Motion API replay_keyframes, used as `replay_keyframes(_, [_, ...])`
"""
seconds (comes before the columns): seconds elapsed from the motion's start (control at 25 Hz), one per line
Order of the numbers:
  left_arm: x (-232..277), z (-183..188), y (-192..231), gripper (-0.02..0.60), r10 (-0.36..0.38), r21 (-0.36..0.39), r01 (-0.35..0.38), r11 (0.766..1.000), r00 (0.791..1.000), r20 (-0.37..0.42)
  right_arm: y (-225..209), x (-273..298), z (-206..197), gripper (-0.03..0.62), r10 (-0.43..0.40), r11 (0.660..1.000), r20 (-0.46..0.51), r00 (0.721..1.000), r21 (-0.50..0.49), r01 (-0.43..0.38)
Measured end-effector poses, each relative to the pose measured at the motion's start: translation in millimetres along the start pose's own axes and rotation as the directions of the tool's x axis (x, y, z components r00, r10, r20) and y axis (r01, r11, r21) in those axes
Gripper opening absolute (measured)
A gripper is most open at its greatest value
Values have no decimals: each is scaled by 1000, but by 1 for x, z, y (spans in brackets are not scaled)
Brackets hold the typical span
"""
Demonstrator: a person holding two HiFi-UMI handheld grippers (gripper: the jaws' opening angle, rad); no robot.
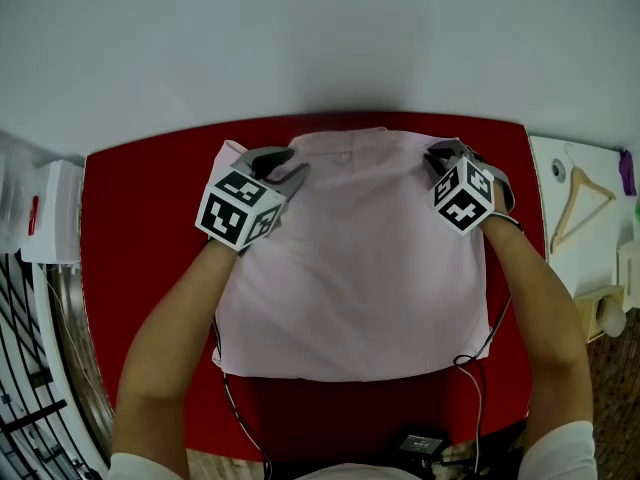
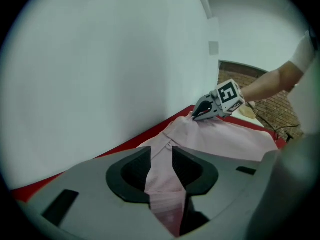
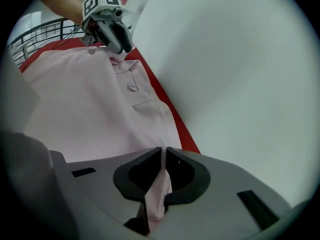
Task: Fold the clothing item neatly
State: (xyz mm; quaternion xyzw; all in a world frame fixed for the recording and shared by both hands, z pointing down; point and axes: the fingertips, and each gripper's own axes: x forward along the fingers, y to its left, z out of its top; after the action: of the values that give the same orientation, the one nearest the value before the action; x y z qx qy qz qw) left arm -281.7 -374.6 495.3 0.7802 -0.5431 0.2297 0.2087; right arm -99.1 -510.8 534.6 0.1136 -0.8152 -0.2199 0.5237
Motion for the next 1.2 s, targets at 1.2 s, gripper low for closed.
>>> replay_keyframes(1.2, [-91, -100, 113, 9, 261, -383, -280, 880, 960, -100, -62, -14, -94, 14, -60, 826, -32, 998, 559, 67])
